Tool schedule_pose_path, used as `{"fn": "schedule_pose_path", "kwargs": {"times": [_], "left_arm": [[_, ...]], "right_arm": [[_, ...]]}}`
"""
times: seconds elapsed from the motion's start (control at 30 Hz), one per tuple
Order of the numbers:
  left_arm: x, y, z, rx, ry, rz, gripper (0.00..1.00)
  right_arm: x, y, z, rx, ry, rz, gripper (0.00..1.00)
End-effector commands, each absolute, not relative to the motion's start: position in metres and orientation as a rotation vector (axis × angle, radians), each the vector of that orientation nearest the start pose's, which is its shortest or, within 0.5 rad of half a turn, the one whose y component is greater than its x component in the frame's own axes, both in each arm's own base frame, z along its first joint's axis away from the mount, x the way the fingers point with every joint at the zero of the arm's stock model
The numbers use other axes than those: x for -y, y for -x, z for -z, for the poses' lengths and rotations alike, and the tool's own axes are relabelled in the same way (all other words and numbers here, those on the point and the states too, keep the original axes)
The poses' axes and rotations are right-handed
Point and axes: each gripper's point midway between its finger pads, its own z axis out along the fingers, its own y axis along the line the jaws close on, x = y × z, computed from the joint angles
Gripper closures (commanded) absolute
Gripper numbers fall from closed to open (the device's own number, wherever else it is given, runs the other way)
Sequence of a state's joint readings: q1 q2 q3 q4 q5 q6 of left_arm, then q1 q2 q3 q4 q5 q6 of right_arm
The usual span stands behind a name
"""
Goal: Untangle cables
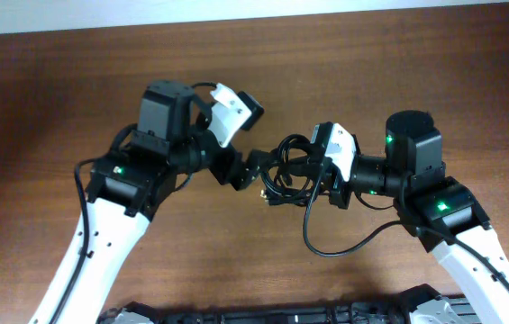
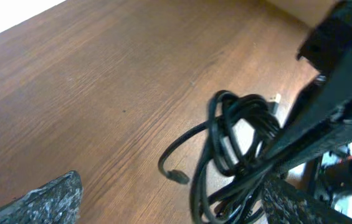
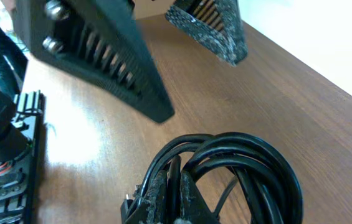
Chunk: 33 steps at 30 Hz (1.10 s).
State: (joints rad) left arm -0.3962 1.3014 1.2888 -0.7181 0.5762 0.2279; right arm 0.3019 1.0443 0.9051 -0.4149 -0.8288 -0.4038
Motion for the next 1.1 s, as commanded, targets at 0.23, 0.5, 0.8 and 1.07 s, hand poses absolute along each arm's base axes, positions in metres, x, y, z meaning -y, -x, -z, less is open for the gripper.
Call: {"fn": "schedule_pose_path", "kwargs": {"times": [0.23, 0.5, 0.8, 1.07], "left_arm": [[0.201, -0.290, -0.291, -2.066, -0.907, 0.884, 0.06], [0.211, -0.279, -0.301, -1.987, -0.975, 0.986, 0.02], [0.219, -0.272, -0.312, -1.916, -1.009, 1.067, 0.14], [0.220, -0.270, -0.314, -1.905, -1.015, 1.087, 0.97]], "right_arm": [[-0.208, -0.262, -0.318, -1.458, 1.110, -0.751, 0.96], [-0.216, -0.250, -0.345, -1.319, 1.132, -0.833, 0.96], [-0.221, -0.233, -0.350, -1.251, 1.193, -0.923, 0.96], [-0.222, -0.231, -0.351, -1.243, 1.199, -0.931, 0.96]]}}
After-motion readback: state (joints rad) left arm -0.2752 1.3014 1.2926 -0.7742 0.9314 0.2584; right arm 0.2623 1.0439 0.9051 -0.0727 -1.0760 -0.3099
